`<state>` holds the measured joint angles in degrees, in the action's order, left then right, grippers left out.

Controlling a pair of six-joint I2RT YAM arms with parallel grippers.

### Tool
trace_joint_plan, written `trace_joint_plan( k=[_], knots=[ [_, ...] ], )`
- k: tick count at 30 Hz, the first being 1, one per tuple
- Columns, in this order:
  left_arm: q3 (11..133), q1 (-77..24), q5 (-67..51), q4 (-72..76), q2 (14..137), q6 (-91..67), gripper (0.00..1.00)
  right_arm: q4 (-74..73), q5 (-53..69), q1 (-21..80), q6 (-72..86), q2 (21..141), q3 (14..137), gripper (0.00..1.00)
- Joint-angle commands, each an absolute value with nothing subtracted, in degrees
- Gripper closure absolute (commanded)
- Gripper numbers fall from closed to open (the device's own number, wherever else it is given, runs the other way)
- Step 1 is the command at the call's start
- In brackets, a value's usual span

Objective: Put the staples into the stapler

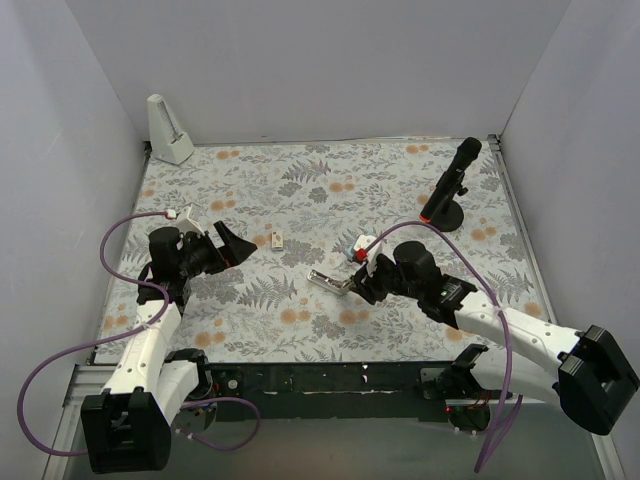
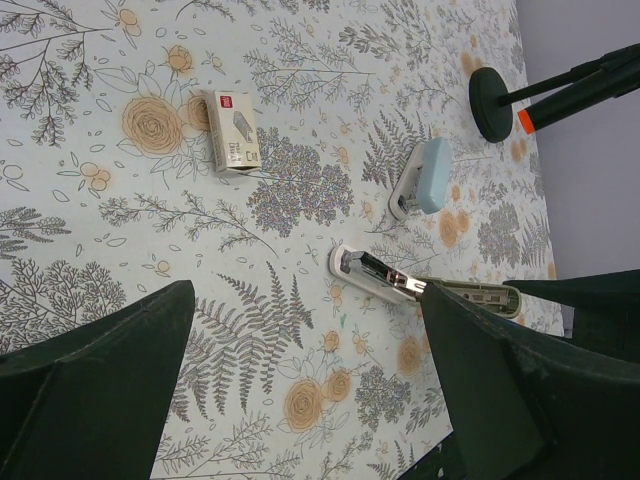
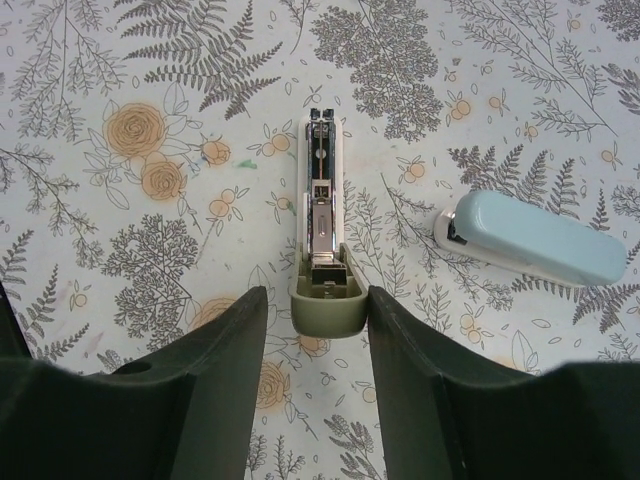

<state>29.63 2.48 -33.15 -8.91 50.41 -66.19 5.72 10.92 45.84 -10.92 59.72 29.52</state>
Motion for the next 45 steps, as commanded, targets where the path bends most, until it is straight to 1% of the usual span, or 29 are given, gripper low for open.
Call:
trace_joint_plan(
  k=[1,3,4,9,12,14,17,19,21,23,28,32,38,45],
  knots=[
    [30.85,2.2,-32.78,-8.79,49.4,-65.13,0.02,2.64,13.01,46.14,-10.2,58.71,34.45,0.43],
    [30.76,2.2,-32.7,-8.7,49.31,-65.13,0.02,1.41,13.27,46.14,-10.02,58.36,36.2,0.4],
    [30.85,2.2,-32.7,-8.7,49.39,-65.13,0.02,0.45,13.27,46.14,-9.85,58.36,36.82,0.35],
    [30.85,2.2,-32.87,-8.7,49.39,-65.13,0.02,-3.78,14.15,46.14,-9.58,58.27,42.26,0.33],
    [30.85,2.2,-32.96,-8.79,49.39,-65.13,0.02,-4.4,13.01,46.14,-10.37,58.36,44.2,0.34],
    [30.85,2.11,-33.05,-8.7,49.31,-65.13,0.02,-7.1,10.91,46.14,-12.29,59.23,47.8,0.33],
    [30.76,2.02,-33.05,-8.79,49.31,-65.13,0.02,-12.9,9.84,46.14,-16.42,62.83,55.52,0.3],
    [30.85,1.93,-33.13,-8.96,49.48,-65.04,0.02,-20.36,8.88,45.71,-20.73,67.22,59.66,0.26],
    [31.03,1.76,-33.13,-9.05,49.48,-64.95,0.02,-27.2,7.21,45.27,-25.37,71.95,65.37,0.25],
    [31.11,1.41,-32.96,-9.14,49.57,-64.86,0.02,-29.87,7.64,43.78,-28.11,74.61,69.5,0.21],
    [31.46,0.79,-32.52,-9.93,49.66,-64.34,0.02,-34.87,10.28,40.0,-41.44,80.76,70.92,0.2],
    [31.82,-1.75,-31.38,-10.54,49.66,-63.9,0.02,-38.39,10.28,37.97,-47.88,86.21,73.21,0.19],
    [31.9,-2.99,-30.59,-10.9,49.57,-63.63,0.02,-41.48,9.75,36.83,-52.38,96.05,78.22,0.2],
    [31.99,-3.25,-30.5,-10.99,49.83,-63.63,0.02,-40.69,10.72,36.83,-54.14,102.21,82.09,0.22]
  ],
)
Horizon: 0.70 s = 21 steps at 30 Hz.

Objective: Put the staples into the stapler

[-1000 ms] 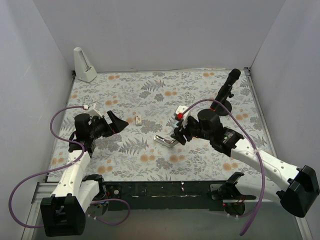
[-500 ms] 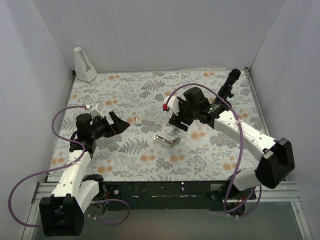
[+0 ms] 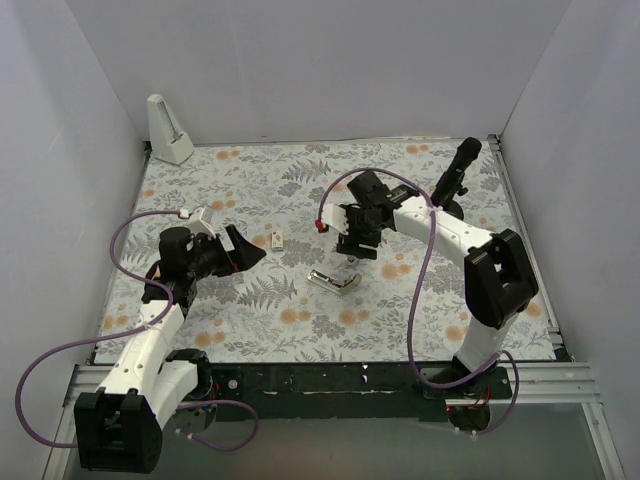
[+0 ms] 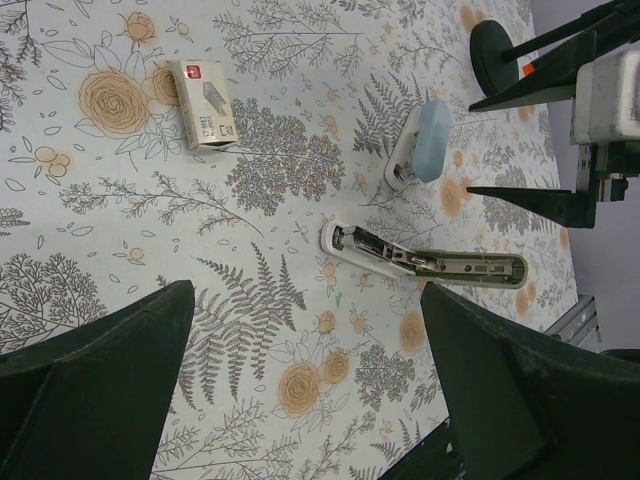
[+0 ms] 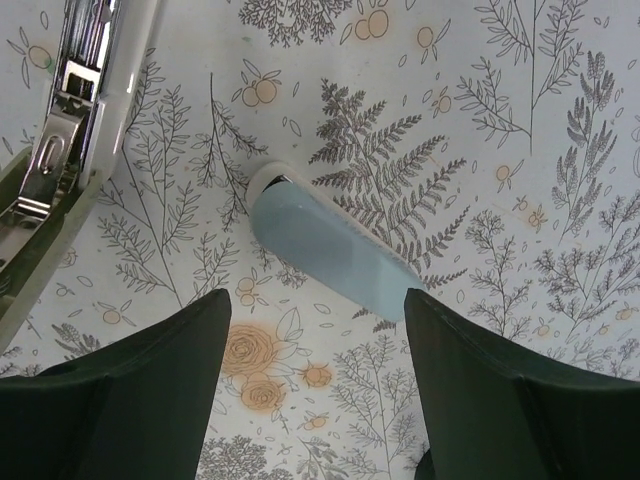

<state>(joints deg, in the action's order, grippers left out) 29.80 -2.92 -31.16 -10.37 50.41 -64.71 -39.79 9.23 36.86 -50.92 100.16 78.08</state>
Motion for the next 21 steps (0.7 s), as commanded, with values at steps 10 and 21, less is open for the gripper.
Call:
trace_joint_plan(
  k=[10,21],
  knots=[
    [31.99,-3.25,-30.59,-10.99,50.36,-63.54,0.02,-41.66,10.11,36.83,-55.46,109.95,86.13,0.25],
    [31.9,-3.34,-30.59,-10.99,50.45,-63.46,0.02,-41.57,12.83,35.77,-53.27,114.61,90.08,0.46]
  ],
)
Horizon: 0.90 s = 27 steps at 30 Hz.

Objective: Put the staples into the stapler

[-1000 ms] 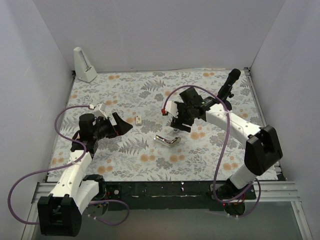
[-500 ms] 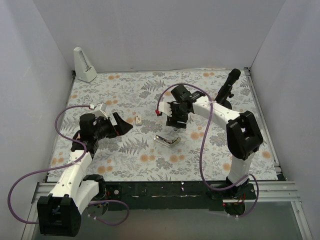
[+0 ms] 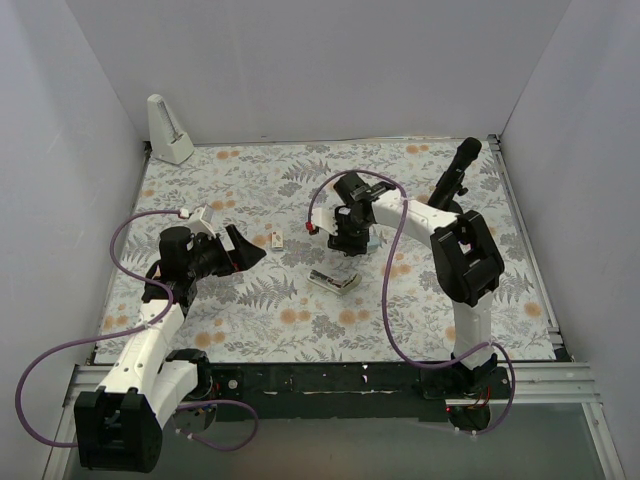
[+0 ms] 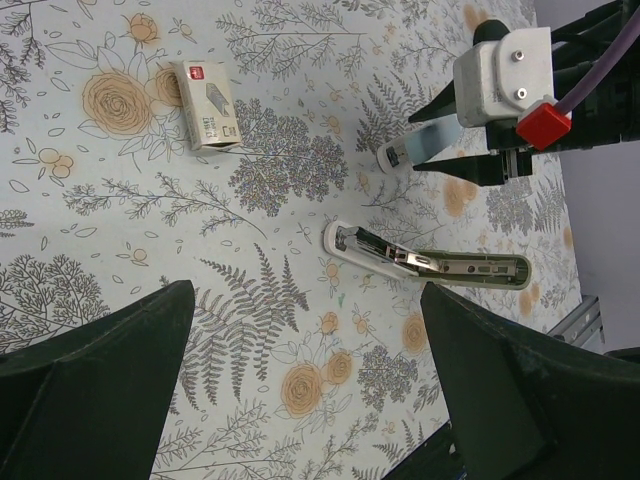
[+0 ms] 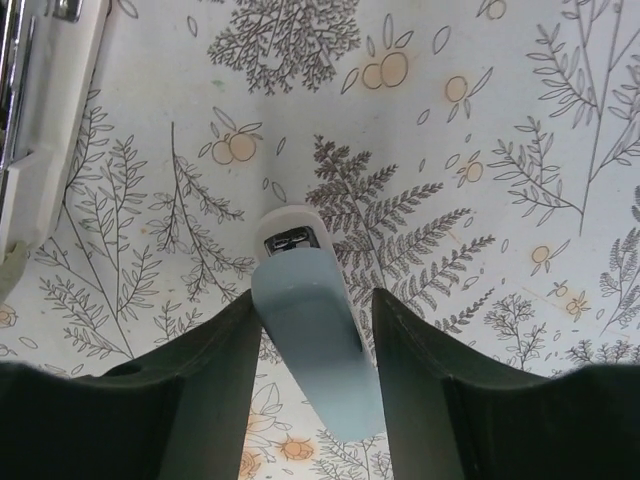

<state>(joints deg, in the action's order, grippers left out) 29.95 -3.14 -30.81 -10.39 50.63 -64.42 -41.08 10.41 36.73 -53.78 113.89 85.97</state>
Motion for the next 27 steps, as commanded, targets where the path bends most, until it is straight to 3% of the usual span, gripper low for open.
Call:
trace_joint_plan(
  k=[1,27],
  knots=[
    [31.99,-3.34,-30.59,-10.99,50.45,-63.54,0.02,-41.66,12.92,35.51,-53.17,114.78,90.44,0.46],
    [31.99,-3.34,-30.67,-10.99,50.8,-63.46,0.02,-39.9,13.01,36.47,-49.83,118.39,94.31,0.49]
  ],
)
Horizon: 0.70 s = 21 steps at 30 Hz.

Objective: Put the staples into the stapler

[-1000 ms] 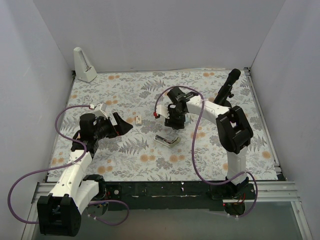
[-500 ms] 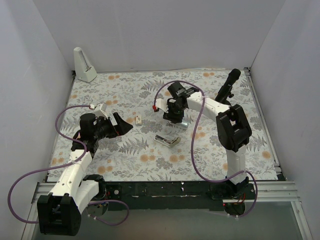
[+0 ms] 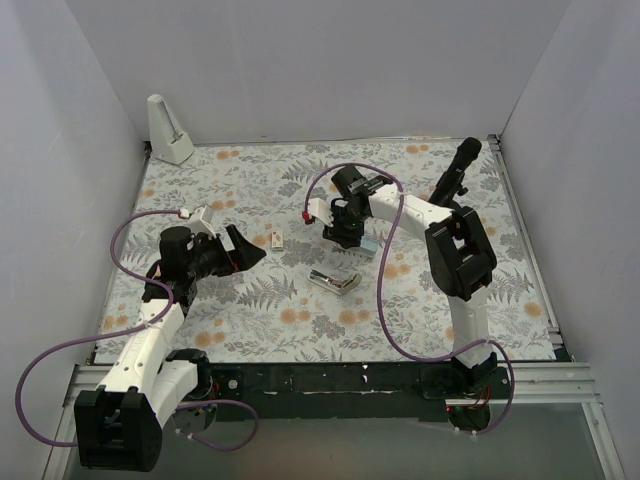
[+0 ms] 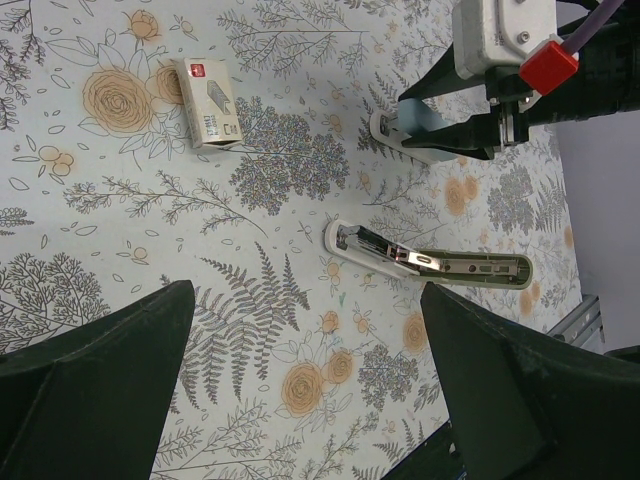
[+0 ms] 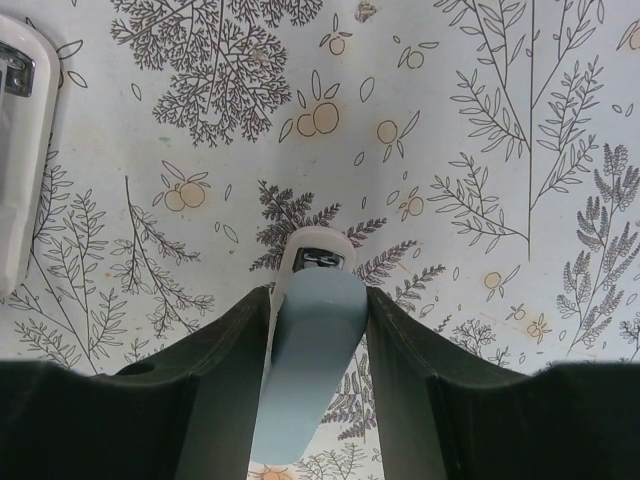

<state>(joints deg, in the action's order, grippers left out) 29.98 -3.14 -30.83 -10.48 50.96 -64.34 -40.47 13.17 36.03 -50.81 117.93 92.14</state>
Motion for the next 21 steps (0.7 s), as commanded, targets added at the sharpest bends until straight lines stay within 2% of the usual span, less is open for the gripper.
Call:
trace_joint_plan(
  k=[1,3,7,10,12,21],
  knots=[
    [31.91,-3.34,-30.76,-10.9,50.8,-63.54,0.02,-39.82,12.57,36.47,-49.66,118.39,94.31,0.49],
    [31.99,-3.34,-30.67,-10.99,50.97,-63.54,0.02,-39.81,12.13,36.48,-49.48,118.65,94.39,0.5],
    [31.9,-3.34,-30.85,-10.99,51.24,-63.54,0.02,-39.73,11.78,36.48,-49.13,118.13,94.48,0.59],
    [31.9,-3.34,-30.94,-10.9,51.42,-63.54,0.02,-39.73,11.78,36.65,-48.69,117.43,95.01,0.71],
    [31.99,-3.34,-30.85,-10.99,51.42,-63.63,0.02,-39.46,12.13,36.74,-48.34,116.81,95.1,0.86],
    [32.43,-3.34,-31.9,-9.14,52.73,-67.75,0.02,-32.11,14.94,36.91,-45.53,108.64,91.41,0.99]
  ],
)
